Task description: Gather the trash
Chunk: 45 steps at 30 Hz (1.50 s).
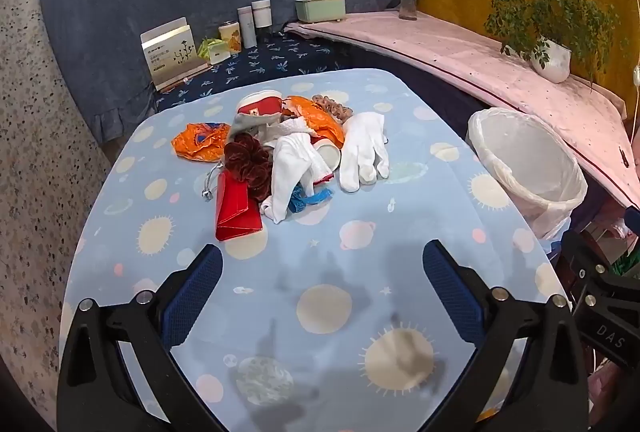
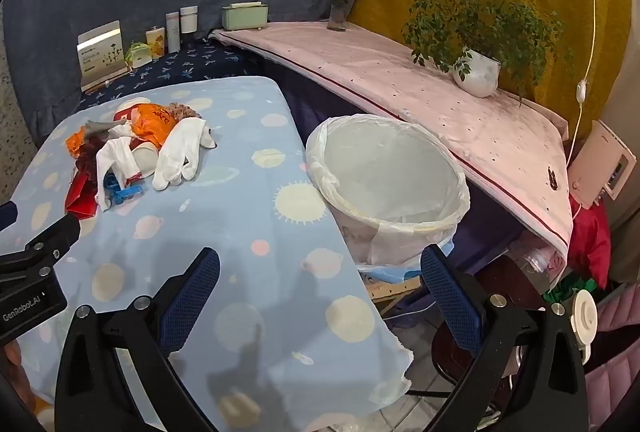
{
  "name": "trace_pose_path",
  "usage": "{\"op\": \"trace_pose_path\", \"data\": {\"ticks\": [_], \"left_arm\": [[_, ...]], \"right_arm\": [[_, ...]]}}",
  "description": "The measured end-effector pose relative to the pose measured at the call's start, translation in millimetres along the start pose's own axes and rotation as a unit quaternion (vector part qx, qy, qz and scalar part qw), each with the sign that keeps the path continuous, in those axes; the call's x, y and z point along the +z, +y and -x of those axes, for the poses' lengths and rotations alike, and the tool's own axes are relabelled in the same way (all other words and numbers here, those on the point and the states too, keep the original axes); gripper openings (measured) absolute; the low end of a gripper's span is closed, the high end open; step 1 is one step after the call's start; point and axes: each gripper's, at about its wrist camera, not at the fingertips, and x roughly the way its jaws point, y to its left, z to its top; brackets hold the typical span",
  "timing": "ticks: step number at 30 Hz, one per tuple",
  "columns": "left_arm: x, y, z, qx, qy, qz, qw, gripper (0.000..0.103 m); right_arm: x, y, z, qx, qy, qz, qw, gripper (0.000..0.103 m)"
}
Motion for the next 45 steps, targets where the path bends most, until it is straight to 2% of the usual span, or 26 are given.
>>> {"op": "trace_pose_path", "data": {"ticks": [12,29,30,45], "left_arm": [[1.1,4.5,1.0,0.004,0.0,0.009,1.0,0.095],[-1.3,12.7,2.8,-0.001,0.0,0.02,0.9998,0.095],[-1.4,12.8,3.2,-0.001,-0.001,0.019,0.9998,0.096],[8.1,7.1,17.2,-0.008,-0.002,0.007,0.9999,0.096]], "right_arm": [[1.0,6.9,7.0,-0.001,0.0,0.008,1.0,0.096],[8.6,0.3,-4.8,-0.001,-0.004,0.017,1.0,0.096],[-1.2,8.2,8.5,-0.002,-0.009,0.016,1.0,0.096],[7.7,1.7,23.6,-0.001,-0.014,0.011,1.0,0.096]]}}
